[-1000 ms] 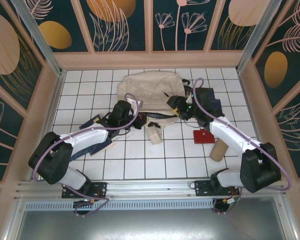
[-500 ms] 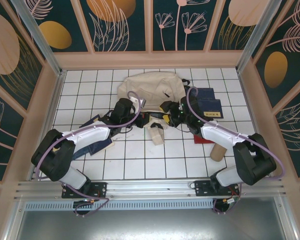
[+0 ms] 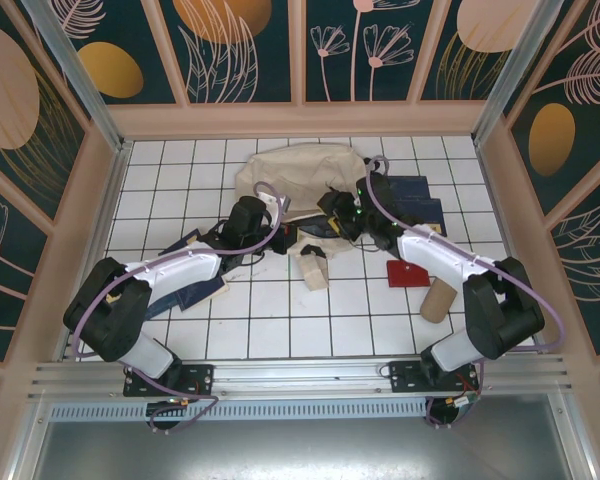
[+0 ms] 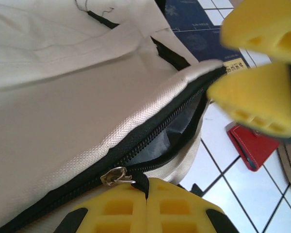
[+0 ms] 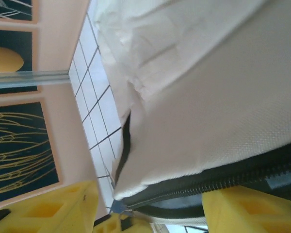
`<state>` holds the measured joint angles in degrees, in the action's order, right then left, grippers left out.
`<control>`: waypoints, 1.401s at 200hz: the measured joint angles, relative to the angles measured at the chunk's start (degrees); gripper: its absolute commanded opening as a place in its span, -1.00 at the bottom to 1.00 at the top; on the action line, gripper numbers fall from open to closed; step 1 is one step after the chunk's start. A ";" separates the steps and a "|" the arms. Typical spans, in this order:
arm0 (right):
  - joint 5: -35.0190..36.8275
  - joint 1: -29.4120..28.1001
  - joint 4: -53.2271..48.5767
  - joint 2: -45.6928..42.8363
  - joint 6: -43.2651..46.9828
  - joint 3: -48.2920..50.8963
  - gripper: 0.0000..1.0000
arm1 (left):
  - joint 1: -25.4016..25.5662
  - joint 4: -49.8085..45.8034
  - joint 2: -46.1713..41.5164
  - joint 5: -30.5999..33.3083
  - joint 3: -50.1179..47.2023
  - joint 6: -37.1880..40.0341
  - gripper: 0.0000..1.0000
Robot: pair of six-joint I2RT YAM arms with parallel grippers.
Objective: Pack the student bag
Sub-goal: Unzip the student bag at the top-center of the table.
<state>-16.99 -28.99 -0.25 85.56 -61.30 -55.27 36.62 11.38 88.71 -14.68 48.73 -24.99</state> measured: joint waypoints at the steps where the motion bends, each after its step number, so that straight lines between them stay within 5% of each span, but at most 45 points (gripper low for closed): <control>1: -0.15 0.11 -0.46 0.09 1.11 -0.39 0.09 | 0.00 -0.02 0.00 0.11 0.00 0.04 -1.00; 73: 2.45 3.67 -22.23 1.51 26.56 -10.49 0.29 | 0.02 -1.62 0.31 0.57 0.02 1.90 -1.00; 127: 2.58 -0.35 -24.63 16.35 30.56 -21.75 0.30 | 0.02 -1.31 1.18 -2.08 -2.60 2.36 -1.00; 205: 2.62 -2.40 -27.39 22.58 31.26 -18.82 0.25 | 0.02 3.37 4.57 -3.15 -8.39 1.97 -1.00; 226: 3.23 -3.02 -27.26 25.22 31.78 -19.26 0.08 | 0.02 3.67 5.97 -3.08 -8.92 1.79 -1.00; 263: 4.35 -3.26 -27.58 26.40 32.74 -20.20 -0.76 | 0.02 4.17 5.92 -1.31 -8.94 1.77 -1.00; 280: 5.40 -3.34 -26.97 26.47 32.24 -20.20 -1.00 | 0.02 3.19 5.20 0.68 -8.79 1.79 -1.00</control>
<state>-11.60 -32.34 -27.22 112.03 -29.06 -75.46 36.64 14.57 93.91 -14.00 39.94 -23.20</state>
